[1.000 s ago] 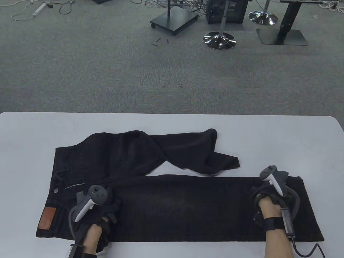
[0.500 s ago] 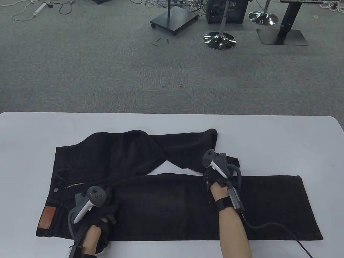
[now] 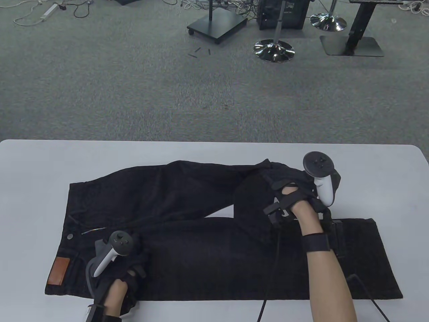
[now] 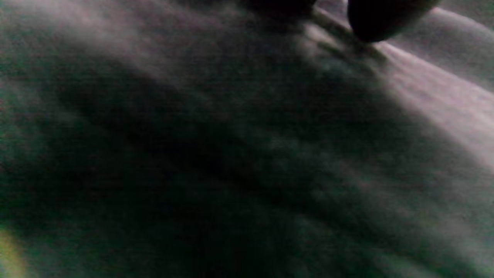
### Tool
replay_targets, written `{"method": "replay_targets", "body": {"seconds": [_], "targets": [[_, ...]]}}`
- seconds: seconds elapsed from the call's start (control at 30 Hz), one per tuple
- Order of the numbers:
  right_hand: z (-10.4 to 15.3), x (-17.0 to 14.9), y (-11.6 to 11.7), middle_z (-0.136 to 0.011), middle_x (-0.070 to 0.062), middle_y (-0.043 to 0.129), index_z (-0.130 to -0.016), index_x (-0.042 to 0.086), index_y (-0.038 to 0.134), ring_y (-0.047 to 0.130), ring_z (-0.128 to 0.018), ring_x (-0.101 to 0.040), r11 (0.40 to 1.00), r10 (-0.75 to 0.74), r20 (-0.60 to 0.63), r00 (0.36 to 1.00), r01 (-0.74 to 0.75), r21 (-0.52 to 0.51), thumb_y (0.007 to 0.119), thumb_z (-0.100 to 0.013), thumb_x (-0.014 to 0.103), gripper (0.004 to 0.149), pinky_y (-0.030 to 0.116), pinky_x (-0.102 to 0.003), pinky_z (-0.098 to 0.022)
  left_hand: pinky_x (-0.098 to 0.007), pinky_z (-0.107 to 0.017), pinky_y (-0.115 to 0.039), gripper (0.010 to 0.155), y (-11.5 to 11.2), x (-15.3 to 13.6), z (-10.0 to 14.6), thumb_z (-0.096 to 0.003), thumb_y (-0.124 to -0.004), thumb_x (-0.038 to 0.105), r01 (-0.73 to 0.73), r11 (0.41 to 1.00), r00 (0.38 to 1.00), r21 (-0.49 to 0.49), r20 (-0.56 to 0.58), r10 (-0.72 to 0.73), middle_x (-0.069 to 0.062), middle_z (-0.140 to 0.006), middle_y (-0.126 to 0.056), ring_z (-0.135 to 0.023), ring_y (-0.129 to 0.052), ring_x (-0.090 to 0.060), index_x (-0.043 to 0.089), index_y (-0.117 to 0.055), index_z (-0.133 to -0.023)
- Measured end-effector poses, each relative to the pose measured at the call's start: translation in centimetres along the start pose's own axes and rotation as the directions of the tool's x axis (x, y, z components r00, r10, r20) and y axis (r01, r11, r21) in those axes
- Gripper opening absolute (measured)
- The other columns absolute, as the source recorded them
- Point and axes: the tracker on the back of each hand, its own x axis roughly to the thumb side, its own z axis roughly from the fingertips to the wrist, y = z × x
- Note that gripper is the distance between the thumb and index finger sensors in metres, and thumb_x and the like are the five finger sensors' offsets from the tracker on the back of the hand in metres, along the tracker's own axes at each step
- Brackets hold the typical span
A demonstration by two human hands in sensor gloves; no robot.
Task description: Fold trousers
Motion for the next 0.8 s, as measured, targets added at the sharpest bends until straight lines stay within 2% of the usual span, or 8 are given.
{"method": "replay_targets", "body": {"seconds": [0.17,0.2,0.27,0.3,0.4,0.5,0.6,0.8], "targets": [[-0.2,-1.0,-1.5,-0.052,-0.004,0.098,-0.086,0.010,0.080,0.098,-0.056,-0.031,0.926,-0.279,-0.161,0.947,0.310,0.216,0.080,-0.051,0.044,0.049,0.068,-0.060,-0.062,-0.065,-0.079,-0.015,0.073,0.0,0.0,0.0,-0.0564,-0.060,0.065,0.003,1.000,1.000,0.001,-0.001,-0.003,0.013,-0.122,-0.013,-0.118,-0.006,-0.029,0.037,-0.029,-0.116],[-0.3,-1.6,-2.1,-0.054,-0.006,0.097,-0.087,0.008,0.078,0.096,-0.059,-0.033,0.945,-0.228,-0.198,0.953,0.266,0.190,0.079,-0.053,0.043,0.049,0.065,-0.061,-0.064,-0.065,-0.079,-0.015,0.073,0.0,0.0,0.0,-0.0565,-0.060,0.065,0.003,1.000,1.000,0.001,0.000,-0.003,0.013,-0.122,-0.013,-0.118,-0.006,-0.029,0.037,-0.029,-0.116],[-0.4,-2.7,-3.1,-0.055,-0.005,0.097,-0.087,0.009,0.079,0.096,-0.060,-0.033,1.000,-0.004,-0.218,0.976,0.002,-0.011,0.079,-0.051,0.044,0.049,0.065,-0.061,-0.064,-0.065,-0.079,-0.015,0.073,0.0,0.0,0.0,-0.0564,-0.060,0.065,0.001,1.000,1.000,0.002,0.000,-0.001,0.013,-0.122,-0.013,-0.118,-0.006,-0.029,0.037,-0.029,-0.116],[-0.3,-3.3,-3.4,-0.056,-0.006,0.098,-0.086,0.010,0.081,0.096,-0.061,-0.034,0.977,0.125,-0.250,0.960,-0.162,-0.135,0.081,-0.049,0.043,0.049,0.064,-0.061,-0.064,-0.066,-0.079,-0.015,0.073,0.0,0.1,0.0,-0.0564,-0.060,0.065,0.002,1.000,1.000,0.001,0.000,-0.002,0.013,-0.122,-0.013,-0.118,-0.006,-0.029,0.037,-0.029,-0.116],[-0.5,-5.3,-3.3,-0.077,-0.008,0.092,-0.095,0.015,0.070,0.083,-0.082,-0.038,0.831,0.406,-0.358,0.841,-0.502,-0.238,0.080,-0.049,0.044,0.055,0.053,-0.064,-0.071,-0.066,-0.079,-0.015,0.073,0.0,0.1,0.0,-0.0565,-0.060,0.065,0.004,1.000,1.000,-0.004,-0.002,-0.004,0.013,-0.122,-0.013,-0.118,-0.005,-0.029,0.037,-0.028,-0.116],[-0.7,-6.7,-2.5,-0.102,-0.007,0.070,-0.103,0.023,0.050,0.060,-0.101,-0.039,0.764,0.497,-0.429,0.754,-0.615,-0.195,0.077,-0.050,0.044,0.063,0.041,-0.066,-0.075,-0.066,-0.079,-0.015,0.073,0.0,0.1,0.0,-0.0565,-0.059,0.065,0.004,1.000,1.000,-0.005,-0.003,-0.004,0.013,-0.122,-0.013,-0.118,-0.005,-0.029,0.037,-0.028,-0.116],[-0.6,-6.5,-0.4,-0.111,-0.006,0.055,-0.104,0.028,0.049,0.046,-0.106,-0.039,0.696,0.617,-0.369,0.695,-0.701,-0.157,0.077,-0.050,0.046,0.064,0.033,-0.066,-0.076,-0.066,-0.079,-0.015,0.073,0.0,0.2,0.0,-0.0566,-0.059,0.065,0.009,1.000,1.000,-0.010,-0.006,-0.009,0.013,-0.122,-0.012,-0.117,-0.005,-0.029,0.037,-0.027,-0.116],[-0.6,-6.1,7.7,-0.109,-0.005,0.063,-0.102,0.029,0.060,0.057,-0.103,-0.038,0.564,0.822,-0.087,0.563,-0.825,-0.012,0.075,-0.049,0.051,0.059,0.043,-0.065,-0.074,-0.066,-0.079,-0.014,0.074,-0.1,0.2,0.0,-0.0565,-0.059,0.066,0.011,1.000,1.000,-0.011,-0.008,-0.011,0.013,-0.122,-0.011,-0.117,-0.004,-0.029,0.037,-0.026,-0.116]]}}
